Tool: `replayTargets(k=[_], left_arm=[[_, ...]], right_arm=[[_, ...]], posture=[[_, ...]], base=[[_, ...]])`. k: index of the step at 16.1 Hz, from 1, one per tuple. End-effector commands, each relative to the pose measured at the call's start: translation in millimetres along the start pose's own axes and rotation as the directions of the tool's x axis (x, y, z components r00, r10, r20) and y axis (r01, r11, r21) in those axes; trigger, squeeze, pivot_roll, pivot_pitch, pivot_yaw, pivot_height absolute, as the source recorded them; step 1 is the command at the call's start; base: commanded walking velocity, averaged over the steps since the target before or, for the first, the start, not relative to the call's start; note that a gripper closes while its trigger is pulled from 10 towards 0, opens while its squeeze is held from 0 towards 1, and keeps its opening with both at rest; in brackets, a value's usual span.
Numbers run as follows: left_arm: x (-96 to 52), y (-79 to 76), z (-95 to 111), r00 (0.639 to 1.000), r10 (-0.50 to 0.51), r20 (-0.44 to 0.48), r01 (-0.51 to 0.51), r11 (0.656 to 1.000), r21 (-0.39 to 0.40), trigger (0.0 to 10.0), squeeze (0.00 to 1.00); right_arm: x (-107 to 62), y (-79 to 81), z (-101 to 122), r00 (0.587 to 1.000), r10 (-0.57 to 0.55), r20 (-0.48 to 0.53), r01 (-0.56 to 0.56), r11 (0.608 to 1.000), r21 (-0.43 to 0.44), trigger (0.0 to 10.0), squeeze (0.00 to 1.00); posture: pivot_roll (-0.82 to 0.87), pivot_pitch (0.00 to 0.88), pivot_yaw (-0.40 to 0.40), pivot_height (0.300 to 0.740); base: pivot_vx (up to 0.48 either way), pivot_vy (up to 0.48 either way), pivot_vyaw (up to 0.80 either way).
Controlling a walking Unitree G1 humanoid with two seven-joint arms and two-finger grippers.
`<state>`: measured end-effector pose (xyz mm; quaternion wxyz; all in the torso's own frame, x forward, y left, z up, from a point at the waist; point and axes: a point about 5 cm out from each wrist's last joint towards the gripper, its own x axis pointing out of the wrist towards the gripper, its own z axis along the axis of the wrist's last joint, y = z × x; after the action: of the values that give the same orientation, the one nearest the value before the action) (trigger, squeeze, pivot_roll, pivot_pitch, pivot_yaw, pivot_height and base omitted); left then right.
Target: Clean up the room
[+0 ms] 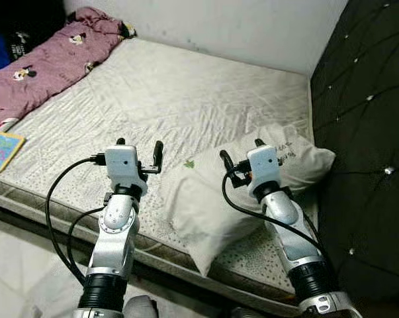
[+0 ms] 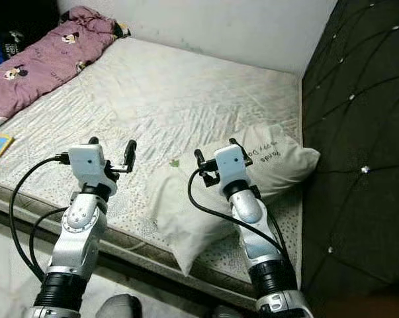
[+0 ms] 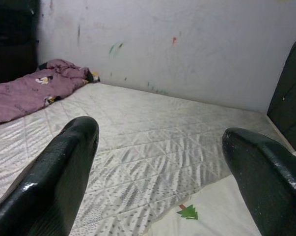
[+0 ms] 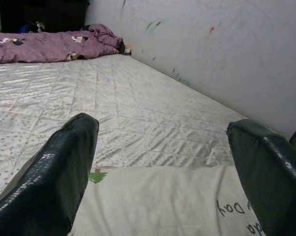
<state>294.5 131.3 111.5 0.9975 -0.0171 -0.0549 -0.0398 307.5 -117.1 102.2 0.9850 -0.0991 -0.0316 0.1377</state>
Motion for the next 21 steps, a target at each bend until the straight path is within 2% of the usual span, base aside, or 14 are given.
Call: replayTargets(k=[1, 12, 17, 19, 21], left_arm=[[1.3, -3.3, 1, 1.000, -0.008, -0.004, 0.008, 1.000, -0.007, 10.0, 0.00], [0.2, -4.0, 0, 1.000, -0.022, -0.011, 0.021, 0.999, -0.030, 10.0, 0.00], [0.1, -3.8, 1, 1.000, -0.019, -0.010, 0.019, 0.999, -0.027, 10.0, 0.00], [-3.8, -2.3, 3, 1.000, -0.001, -0.004, 0.001, 1.000, -0.025, 10.0, 0.00], [-9.0, 1.2, -1, 0.999, 0.017, -0.038, -0.019, 0.999, -0.040, 10.0, 0.00]], right_arm=[[1.2, -4.8, 3, 1.000, -0.006, 0.003, 0.006, 1.000, 0.001, 10.0, 0.00], [-0.1, -4.9, 2, 1.000, -0.012, -0.007, 0.012, 1.000, 0.014, 10.0, 0.00], [-0.2, -6.6, 3, 1.000, -0.024, -0.011, 0.025, 1.000, 0.012, 10.0, 0.00], [-1.7, -8.7, 6, 0.999, -0.043, -0.012, 0.043, 0.998, 0.040, 10.0, 0.00], [-5.0, -6.1, 5, 0.999, -0.037, -0.016, 0.037, 0.998, 0.047, 10.0, 0.00]], posture=[[0.02, 0.000, -0.072, 0.740], [0.02, 0.000, -0.071, 0.740], [0.02, 0.000, -0.069, 0.740], [0.02, 0.000, -0.067, 0.740], [0.03, 0.000, -0.066, 0.740]], base=[[0.000, 0.000, 0.00], [0.000, 0.000, 0.00], [0.000, 0.000, -0.80], [0.000, 0.000, -0.80], [0.000, 0.000, -0.22]])
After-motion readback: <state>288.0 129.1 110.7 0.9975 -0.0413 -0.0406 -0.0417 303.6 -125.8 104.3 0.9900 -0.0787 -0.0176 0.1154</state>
